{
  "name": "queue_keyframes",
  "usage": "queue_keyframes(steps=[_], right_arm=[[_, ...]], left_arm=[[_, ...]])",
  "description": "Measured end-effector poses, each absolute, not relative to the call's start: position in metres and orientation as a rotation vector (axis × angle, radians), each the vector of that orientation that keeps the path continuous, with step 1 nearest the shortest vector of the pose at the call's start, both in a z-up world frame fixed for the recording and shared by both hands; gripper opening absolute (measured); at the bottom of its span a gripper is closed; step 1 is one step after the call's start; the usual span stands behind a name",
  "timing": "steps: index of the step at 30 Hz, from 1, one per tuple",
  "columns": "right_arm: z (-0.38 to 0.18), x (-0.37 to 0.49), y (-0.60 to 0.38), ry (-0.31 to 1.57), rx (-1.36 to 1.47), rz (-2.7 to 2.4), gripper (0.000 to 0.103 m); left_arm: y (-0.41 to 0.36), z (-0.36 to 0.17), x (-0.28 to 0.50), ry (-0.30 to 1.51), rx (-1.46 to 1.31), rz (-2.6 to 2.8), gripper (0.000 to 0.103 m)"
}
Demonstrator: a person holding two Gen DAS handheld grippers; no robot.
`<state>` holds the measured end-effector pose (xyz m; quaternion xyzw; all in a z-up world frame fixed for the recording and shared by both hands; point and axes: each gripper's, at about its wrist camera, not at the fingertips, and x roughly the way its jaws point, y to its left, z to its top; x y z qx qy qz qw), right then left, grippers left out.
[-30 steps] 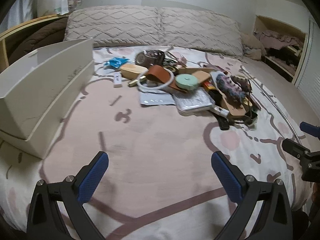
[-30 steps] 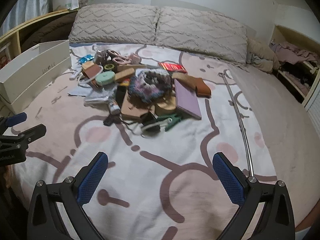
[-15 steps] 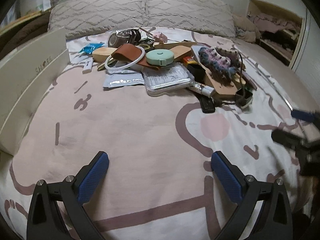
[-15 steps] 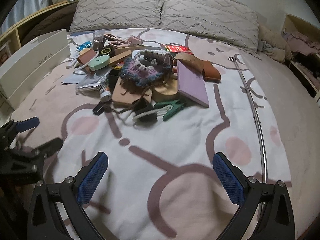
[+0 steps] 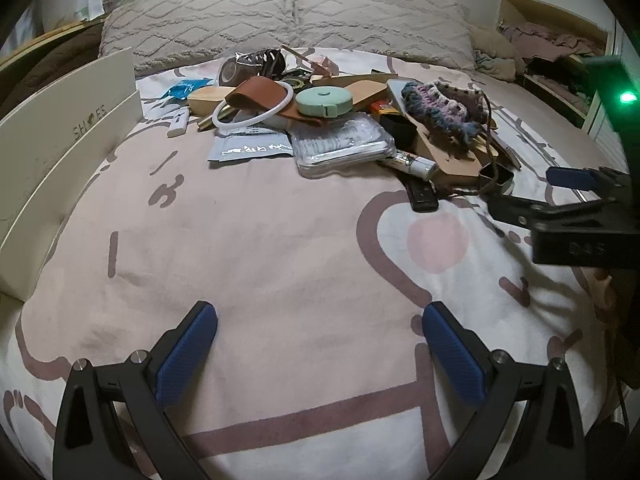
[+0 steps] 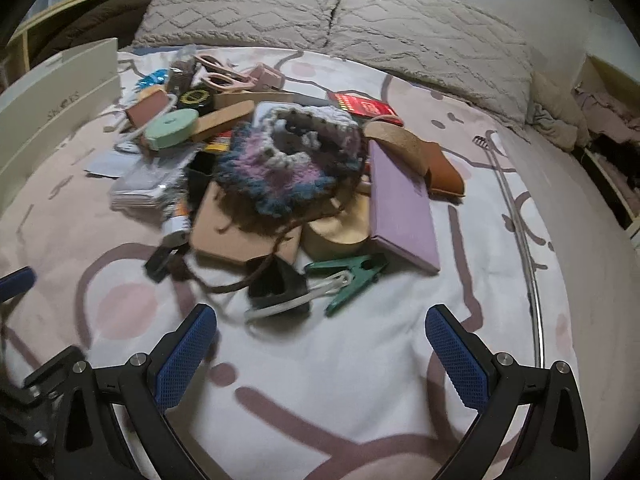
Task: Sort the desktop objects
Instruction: 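Move both tools toward the pile of items on the bed, then close the left tool on the black lighter at the pile's edge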
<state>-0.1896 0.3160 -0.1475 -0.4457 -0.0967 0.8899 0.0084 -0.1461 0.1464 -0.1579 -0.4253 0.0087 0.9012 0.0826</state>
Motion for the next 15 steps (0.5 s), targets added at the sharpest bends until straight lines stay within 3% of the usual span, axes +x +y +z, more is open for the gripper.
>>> queue_keyframes(steps=[15], right_arm=[[-0.152, -0.183, 0.362, -0.054, -1.412, 2.728, 0.103]], left_arm=[[0.164, -0.149, -0.162, 0.055, -1.254, 2.645, 0.103]])
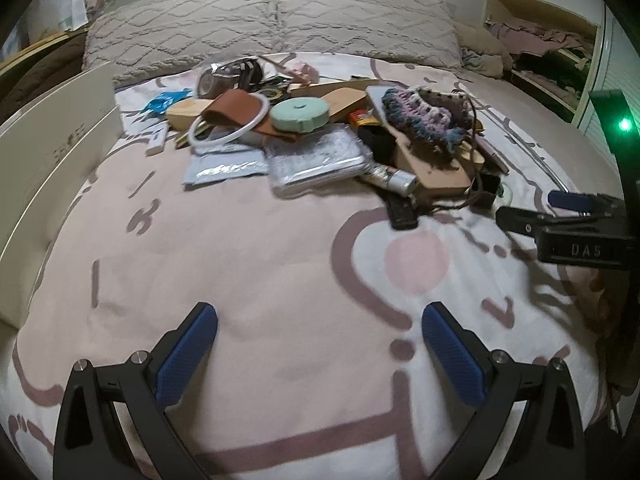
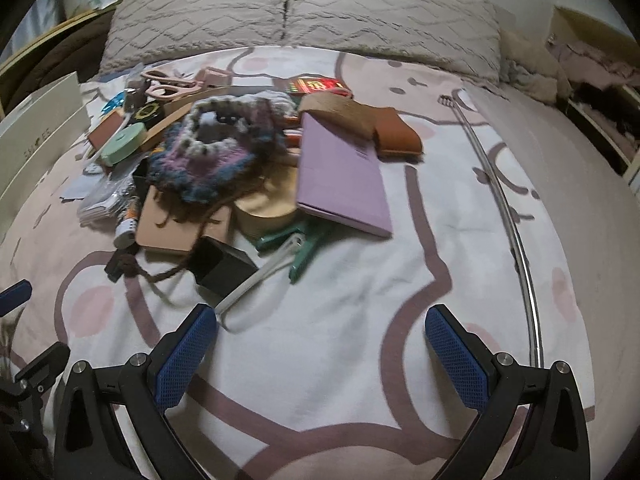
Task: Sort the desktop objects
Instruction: 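Close the left tool on the black lighter at the pile's edge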
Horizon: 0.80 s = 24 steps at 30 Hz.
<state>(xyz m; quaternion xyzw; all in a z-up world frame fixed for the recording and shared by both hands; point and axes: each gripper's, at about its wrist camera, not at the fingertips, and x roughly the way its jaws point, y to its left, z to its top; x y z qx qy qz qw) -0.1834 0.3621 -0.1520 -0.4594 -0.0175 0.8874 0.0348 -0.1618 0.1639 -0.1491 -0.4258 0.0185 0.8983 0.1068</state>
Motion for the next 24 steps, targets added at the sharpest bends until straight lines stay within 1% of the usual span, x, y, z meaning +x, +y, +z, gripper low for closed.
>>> queue_keyframes(steps=[7, 13, 15, 18, 22, 24], right_arm=[[-0.161, -0.183, 0.377, 0.075, -1.433, 2.721, 0.103], [-0.166, -0.183, 0.373, 0.05, -1.417, 2.71, 0.103], [-0.167, -0.181, 0.377, 0.083, -1.421, 2.716, 0.103], [-0.167, -0.181, 0.379, 0.105, -1.42, 2.724, 0.103], [-0.166, -0.177, 0.377, 0.09, -1.381, 2.742, 0.103], [-0.166, -0.174, 0.377, 0.099, -1.36, 2.761, 0.103]], left_arm=[[0.186, -0.146, -0.181, 0.013, -1.262, 2.591, 0.102], [0.203, -0.147, -0.195, 0.063, -1.27, 2.569, 0.101], [0.205, -0.147, -0.2, 0.056, -1.276, 2.563, 0.097], [0.204, -0.148, -0.204, 0.032, -1.275, 2.555, 0.095], [0.203, -0.147, -0.207, 0.0, -1.257, 2.557, 0.08], [0.203, -0.148, -0.207, -0.006, -1.25, 2.56, 0.078]])
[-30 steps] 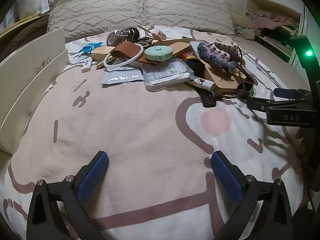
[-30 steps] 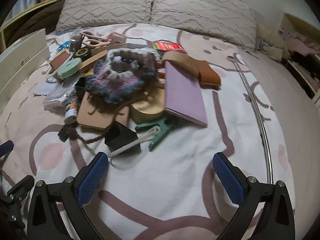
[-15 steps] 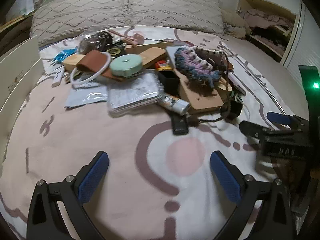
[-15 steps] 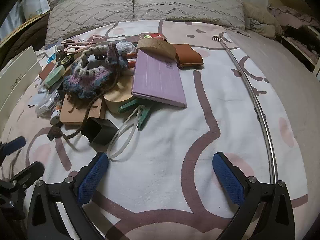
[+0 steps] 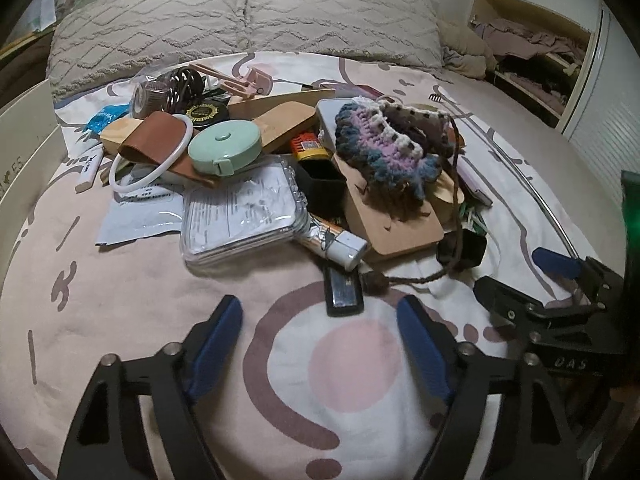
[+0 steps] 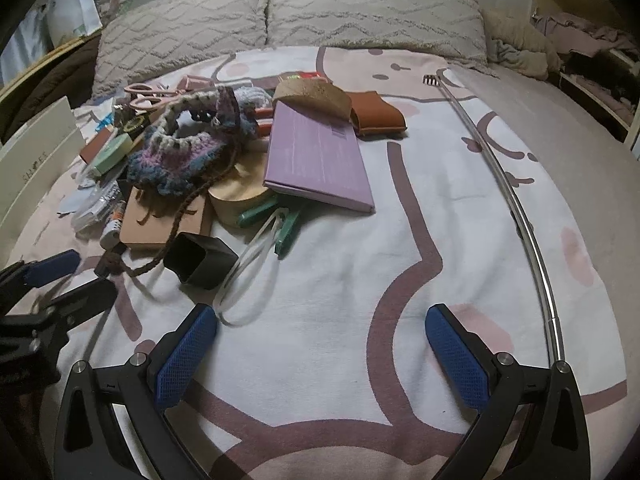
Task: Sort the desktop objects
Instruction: 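Close the left tool on the black lighter at the pile's edge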
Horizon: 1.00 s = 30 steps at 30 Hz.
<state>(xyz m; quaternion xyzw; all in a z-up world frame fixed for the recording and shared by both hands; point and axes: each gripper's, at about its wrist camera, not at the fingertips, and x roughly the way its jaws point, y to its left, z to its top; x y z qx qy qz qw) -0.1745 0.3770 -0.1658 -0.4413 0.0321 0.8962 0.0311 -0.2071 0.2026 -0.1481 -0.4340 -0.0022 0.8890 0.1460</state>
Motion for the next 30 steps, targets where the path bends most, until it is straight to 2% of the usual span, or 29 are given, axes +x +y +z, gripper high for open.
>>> queue_keyframes(steps=[5, 8, 11, 14, 17, 18, 20, 22, 23, 26, 30], right_arm=[[-0.16, -0.168, 0.374, 0.12, -1.309, 2.856, 0.102], [-0.157, -0.167, 0.368, 0.099, -1.282, 2.906, 0.095], [-0.154, -0.164, 0.366, 0.108, -1.26, 2.944, 0.075], [-0.15, -0.16, 0.37, 0.171, -1.216, 2.985, 0.06], [-0.148, -0.157, 0.373, 0.232, -1.185, 3.013, 0.056], [-0.148, -0.157, 0.373, 0.241, -1.189, 3.017, 0.05], [-0.15, -0.161, 0.37, 0.24, -1.219, 3.023, 0.046], [-0.151, -0.164, 0.366, 0.22, -1.249, 3.027, 0.037], [-0.152, -0.165, 0.364, 0.208, -1.262, 3.028, 0.03], [-0.153, -0.166, 0.359, 0.169, -1.279, 3.029, 0.026], [-0.154, -0.164, 0.361, 0.181, -1.269, 3.031, 0.011]], left_arm=[[0.209, -0.148, -0.206, 0.038, -1.225, 2.562, 0.071], [0.214, -0.149, -0.206, 0.086, -1.215, 2.564, 0.069], [0.215, -0.15, -0.207, 0.092, -1.209, 2.556, 0.063], [0.216, -0.15, -0.206, 0.084, -1.196, 2.549, 0.057], [0.215, -0.15, -0.206, 0.074, -1.185, 2.547, 0.052], [0.214, -0.15, -0.206, 0.072, -1.183, 2.548, 0.049], [0.214, -0.15, -0.205, 0.069, -1.177, 2.557, 0.04], [0.214, -0.15, -0.204, 0.07, -1.169, 2.561, 0.035], [0.214, -0.15, -0.204, 0.072, -1.165, 2.563, 0.034], [0.215, -0.15, -0.203, 0.077, -1.156, 2.566, 0.032], [0.212, -0.15, -0.202, 0.048, -1.15, 2.554, 0.027]])
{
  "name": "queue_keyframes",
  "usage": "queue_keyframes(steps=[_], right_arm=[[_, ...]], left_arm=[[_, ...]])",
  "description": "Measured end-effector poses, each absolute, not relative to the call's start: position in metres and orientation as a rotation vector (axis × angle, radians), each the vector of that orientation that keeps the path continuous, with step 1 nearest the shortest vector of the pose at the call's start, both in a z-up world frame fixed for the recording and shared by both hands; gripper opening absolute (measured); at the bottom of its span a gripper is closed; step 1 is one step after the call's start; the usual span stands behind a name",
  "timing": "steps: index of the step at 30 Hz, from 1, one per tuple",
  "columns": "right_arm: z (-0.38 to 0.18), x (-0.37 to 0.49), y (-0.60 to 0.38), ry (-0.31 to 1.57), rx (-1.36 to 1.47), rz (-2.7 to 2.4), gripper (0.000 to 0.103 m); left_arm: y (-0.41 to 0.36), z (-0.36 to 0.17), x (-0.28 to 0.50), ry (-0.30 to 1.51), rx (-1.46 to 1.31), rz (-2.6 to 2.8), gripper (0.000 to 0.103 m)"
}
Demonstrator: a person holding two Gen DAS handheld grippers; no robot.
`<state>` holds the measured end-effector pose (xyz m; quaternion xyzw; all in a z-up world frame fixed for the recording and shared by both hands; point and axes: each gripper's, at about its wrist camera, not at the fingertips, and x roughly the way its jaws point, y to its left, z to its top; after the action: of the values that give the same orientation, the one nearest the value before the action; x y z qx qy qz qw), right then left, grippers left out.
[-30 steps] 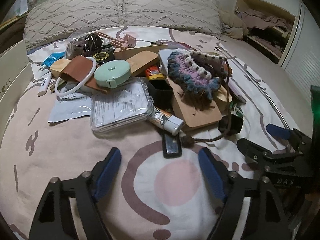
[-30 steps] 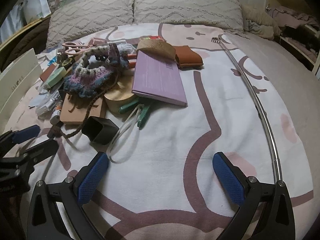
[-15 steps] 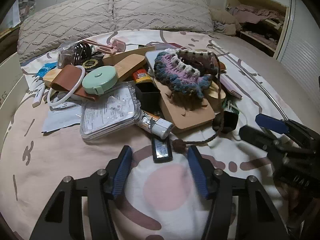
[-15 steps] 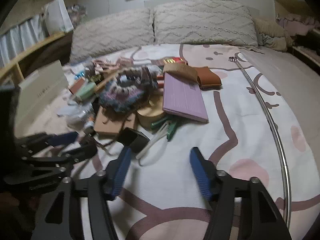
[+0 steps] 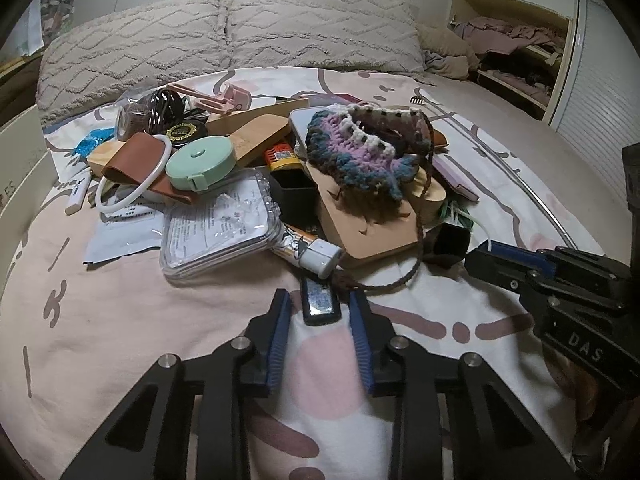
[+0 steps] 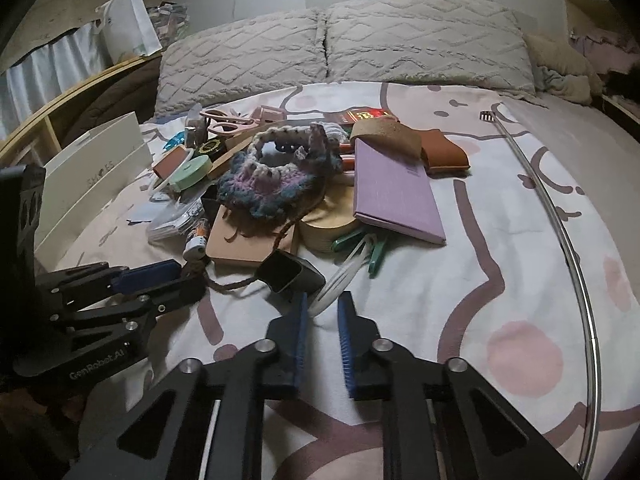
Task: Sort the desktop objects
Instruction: 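Close the left tool on the black lighter at the pile's edge, then lift the black lighter with the left tool and regrip it crosswise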
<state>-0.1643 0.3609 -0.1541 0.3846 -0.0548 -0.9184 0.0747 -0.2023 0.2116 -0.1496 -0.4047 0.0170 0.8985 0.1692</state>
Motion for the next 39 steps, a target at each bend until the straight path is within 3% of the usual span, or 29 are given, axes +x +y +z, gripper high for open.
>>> queue_keyframes(steps=[4, 15, 23, 28, 29, 31, 33, 39], right_arm=[[-0.154, -0.163, 0.361, -0.165, 1.152, -2.755, 0.007], [-0.144, -0.146, 0.361, -0.185, 1.128, -2.686, 0.005], [-0.144, -0.122, 0.352, -0.117, 1.192, -2.584, 0.005], [-0.141, -0.11, 0.35, -0.108, 1.236, -2.535, 0.005], [-0.139, -0.109, 0.352, -0.121, 1.233, -2.558, 0.005], [-0.133, -0.112, 0.36, -0.137, 1.215, -2.616, 0.005], [-0.129, -0.118, 0.368, -0.153, 1.211, -2.672, 0.005], [-0.129, -0.16, 0.395, -0.2, 1.267, -2.745, 0.005]], left_arm=[[0.206, -0.148, -0.2, -0.001, -1.152, 2.539, 0.02], [0.185, -0.145, -0.17, -0.072, -1.155, 2.497, 0.019], [0.174, -0.143, -0.133, -0.012, -1.132, 2.465, 0.019], [0.172, -0.139, -0.117, 0.118, -1.131, 2.477, 0.019], [0.171, -0.138, -0.118, 0.119, -1.14, 2.481, 0.02], [0.168, -0.139, -0.124, 0.084, -1.159, 2.475, 0.045], [0.168, -0.139, -0.129, 0.044, -1.169, 2.475, 0.059], [0.175, -0.141, -0.129, 0.157, -1.16, 2.531, 0.059]])
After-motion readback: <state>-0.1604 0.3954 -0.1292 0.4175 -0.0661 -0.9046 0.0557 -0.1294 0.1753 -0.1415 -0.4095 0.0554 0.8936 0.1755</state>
